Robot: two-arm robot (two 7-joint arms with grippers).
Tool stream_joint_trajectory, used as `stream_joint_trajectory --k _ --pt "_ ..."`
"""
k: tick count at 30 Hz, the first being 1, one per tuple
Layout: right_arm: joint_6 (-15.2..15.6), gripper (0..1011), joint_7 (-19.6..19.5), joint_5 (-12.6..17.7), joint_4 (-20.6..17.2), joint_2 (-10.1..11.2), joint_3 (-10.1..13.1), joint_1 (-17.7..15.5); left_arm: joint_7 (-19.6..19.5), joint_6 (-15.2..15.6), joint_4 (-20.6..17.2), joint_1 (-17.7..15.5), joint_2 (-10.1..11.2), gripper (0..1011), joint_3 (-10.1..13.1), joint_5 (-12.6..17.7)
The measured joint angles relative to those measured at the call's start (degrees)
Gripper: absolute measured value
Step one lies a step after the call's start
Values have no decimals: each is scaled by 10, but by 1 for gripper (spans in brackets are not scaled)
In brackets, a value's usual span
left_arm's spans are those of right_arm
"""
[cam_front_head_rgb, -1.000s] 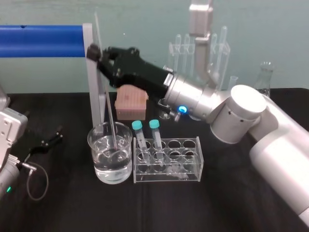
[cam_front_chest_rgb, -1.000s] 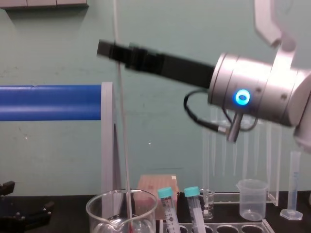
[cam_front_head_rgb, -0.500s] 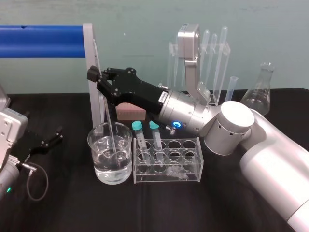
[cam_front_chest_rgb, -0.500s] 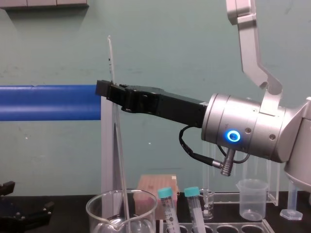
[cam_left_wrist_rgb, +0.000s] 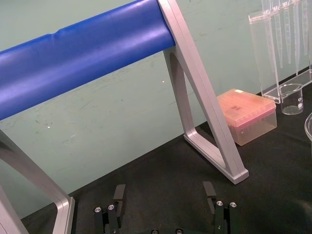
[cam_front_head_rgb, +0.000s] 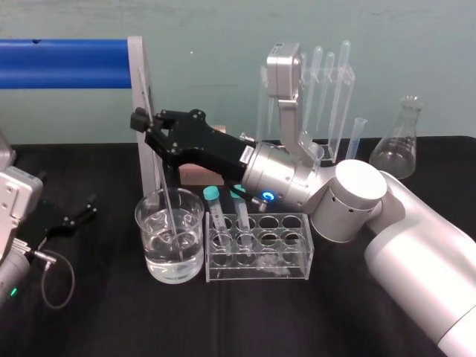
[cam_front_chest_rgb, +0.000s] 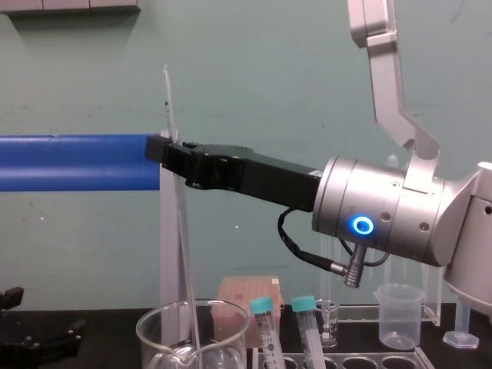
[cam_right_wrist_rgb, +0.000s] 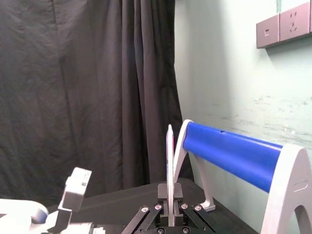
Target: Hold the thermometer with one hand and immerse one end into the beaker, then reinsert it into the test tube rack.
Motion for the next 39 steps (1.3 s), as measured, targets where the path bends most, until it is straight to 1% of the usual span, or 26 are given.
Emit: stream_joint_trajectory --k 20,39 --pt "6 58 3 -4 -6 2 0 -6 0 0 0 0 0 1008 0 0" --pt "5 58 6 -5 1 -2 1 -2 0 0 0 0 0 1008 0 0"
